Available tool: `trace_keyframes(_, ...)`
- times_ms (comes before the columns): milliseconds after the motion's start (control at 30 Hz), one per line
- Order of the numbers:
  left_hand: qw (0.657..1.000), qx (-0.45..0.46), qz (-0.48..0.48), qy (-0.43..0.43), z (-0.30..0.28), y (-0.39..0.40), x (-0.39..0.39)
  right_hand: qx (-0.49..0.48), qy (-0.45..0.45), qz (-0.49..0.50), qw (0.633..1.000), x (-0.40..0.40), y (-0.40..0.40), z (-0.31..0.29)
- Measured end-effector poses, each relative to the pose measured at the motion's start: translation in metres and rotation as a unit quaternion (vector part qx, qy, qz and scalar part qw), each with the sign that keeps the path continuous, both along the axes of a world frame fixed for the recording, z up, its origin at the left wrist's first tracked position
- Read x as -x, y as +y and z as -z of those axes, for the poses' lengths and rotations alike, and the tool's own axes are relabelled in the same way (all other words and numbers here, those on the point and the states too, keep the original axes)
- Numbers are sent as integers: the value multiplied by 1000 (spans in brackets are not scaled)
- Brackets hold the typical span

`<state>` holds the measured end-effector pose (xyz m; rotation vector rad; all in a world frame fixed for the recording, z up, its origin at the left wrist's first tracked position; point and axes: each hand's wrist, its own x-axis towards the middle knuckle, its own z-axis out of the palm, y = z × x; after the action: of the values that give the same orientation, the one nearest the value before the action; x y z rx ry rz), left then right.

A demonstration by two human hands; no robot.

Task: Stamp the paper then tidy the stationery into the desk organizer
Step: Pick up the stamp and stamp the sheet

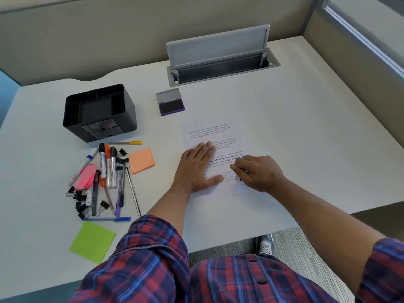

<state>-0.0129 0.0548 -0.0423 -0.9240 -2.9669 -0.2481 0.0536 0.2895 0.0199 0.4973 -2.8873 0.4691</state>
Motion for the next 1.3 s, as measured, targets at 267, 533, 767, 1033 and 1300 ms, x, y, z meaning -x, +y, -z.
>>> trace_keyframes(267, 1000, 2, -2, 4, -1, 0, 0, -9, 12, -12, 1000, -8, -4, 6)
trace_keyframes(533, 1000, -5, -3, 10, 0, 0, -1, -12, 44, -11, 999, -9, -6, 10)
trace_keyframes(767, 1000, -3, -5, 17, 2, 0, 0, -22, 57, -20, 998, -11, -6, 13)
trace_keyframes(1033, 1000, 0, -6, 10, 5, 1, 2, 8, 86, -37, 996, -12, -4, 19)
trace_keyframes(1300, 1000, -1, -5, 10, 7, 0, 2, 29, 101, -53, 993, -13, -3, 22)
